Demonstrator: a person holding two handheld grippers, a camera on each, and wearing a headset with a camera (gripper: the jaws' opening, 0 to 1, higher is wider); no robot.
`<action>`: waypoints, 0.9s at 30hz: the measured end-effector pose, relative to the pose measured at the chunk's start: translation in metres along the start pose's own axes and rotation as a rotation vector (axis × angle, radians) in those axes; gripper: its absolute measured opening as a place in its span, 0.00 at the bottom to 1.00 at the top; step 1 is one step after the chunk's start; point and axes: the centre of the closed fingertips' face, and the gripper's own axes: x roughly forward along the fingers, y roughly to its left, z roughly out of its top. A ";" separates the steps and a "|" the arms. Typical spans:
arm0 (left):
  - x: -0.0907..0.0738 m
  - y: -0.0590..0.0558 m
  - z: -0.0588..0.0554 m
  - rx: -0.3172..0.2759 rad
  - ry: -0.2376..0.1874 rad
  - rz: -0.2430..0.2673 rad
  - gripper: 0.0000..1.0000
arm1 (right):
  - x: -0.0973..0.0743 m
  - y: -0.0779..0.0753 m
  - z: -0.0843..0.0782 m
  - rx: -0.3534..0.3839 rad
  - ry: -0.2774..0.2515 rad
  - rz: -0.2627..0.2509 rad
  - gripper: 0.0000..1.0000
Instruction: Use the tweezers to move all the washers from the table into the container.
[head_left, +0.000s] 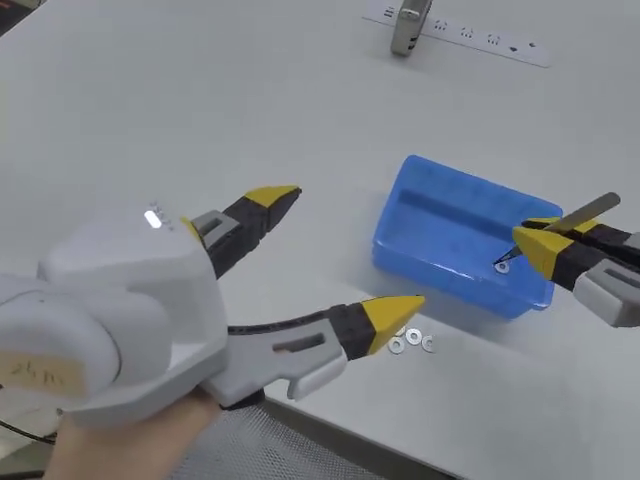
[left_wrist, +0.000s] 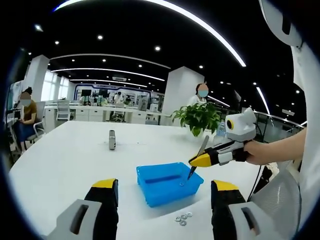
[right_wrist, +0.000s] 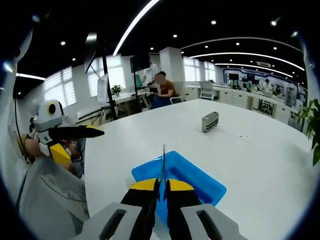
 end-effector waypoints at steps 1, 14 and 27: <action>0.000 0.000 0.000 0.000 0.000 -0.001 0.77 | 0.001 0.007 -0.001 0.002 0.002 0.017 0.03; 0.001 -0.008 -0.001 0.011 0.006 -0.034 0.76 | 0.022 0.045 -0.051 0.055 0.091 0.135 0.03; 0.002 -0.010 -0.002 0.019 0.014 -0.045 0.75 | 0.027 0.056 -0.071 0.045 0.143 0.162 0.03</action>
